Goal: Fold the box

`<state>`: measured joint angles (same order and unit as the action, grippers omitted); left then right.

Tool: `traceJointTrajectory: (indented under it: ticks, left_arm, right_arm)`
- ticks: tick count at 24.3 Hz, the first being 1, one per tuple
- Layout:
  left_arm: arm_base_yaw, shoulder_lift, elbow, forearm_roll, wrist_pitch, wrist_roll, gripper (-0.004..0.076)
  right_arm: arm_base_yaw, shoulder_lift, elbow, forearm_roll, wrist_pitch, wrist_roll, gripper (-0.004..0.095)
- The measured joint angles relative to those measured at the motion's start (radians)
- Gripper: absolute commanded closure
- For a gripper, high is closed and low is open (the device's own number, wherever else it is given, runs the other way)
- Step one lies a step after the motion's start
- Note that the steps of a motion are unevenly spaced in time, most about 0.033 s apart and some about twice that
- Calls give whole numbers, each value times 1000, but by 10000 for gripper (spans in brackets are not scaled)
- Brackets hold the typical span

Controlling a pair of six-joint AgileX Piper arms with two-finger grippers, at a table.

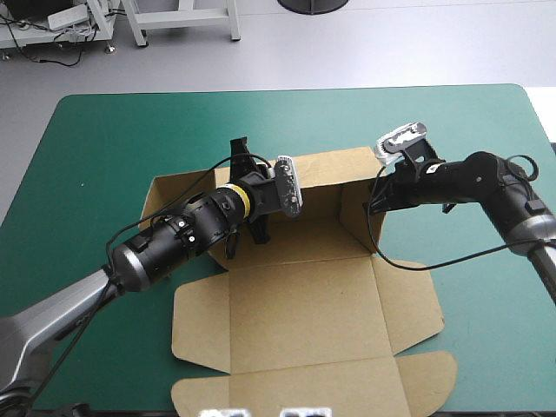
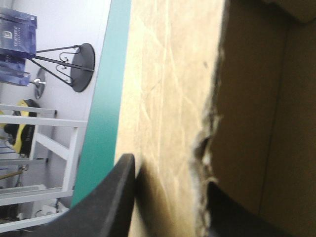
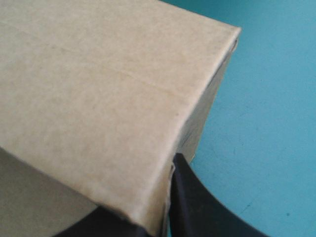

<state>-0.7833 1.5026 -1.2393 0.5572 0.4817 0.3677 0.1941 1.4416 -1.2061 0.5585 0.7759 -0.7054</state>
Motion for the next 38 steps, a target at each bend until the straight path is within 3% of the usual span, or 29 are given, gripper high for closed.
traceJointTrajectory:
  ticks: [6,17,28,30,33,38]
  left_arm:
    - [-14,-66,8,-103,35,29,449]
    - [-87,-154,10,-341,109,224,449]
    - [-152,-266,11,-414,138,129,457]
    - [-152,-303,3,-381,186,56,456]
    - [-148,-316,-44,-359,392,-31,454]
    - [-30,-335,-66,-353,424,-73,453]
  right_arm:
    - [7,6,0,20,-6,-8,932]
    - [12,7,3,25,-7,13,931]
    - [18,6,5,-24,-20,63,931]
    - [19,5,5,-25,-20,66,932]
    - [20,5,5,-32,-21,67,932]
    - [20,5,4,-44,-20,76,932]
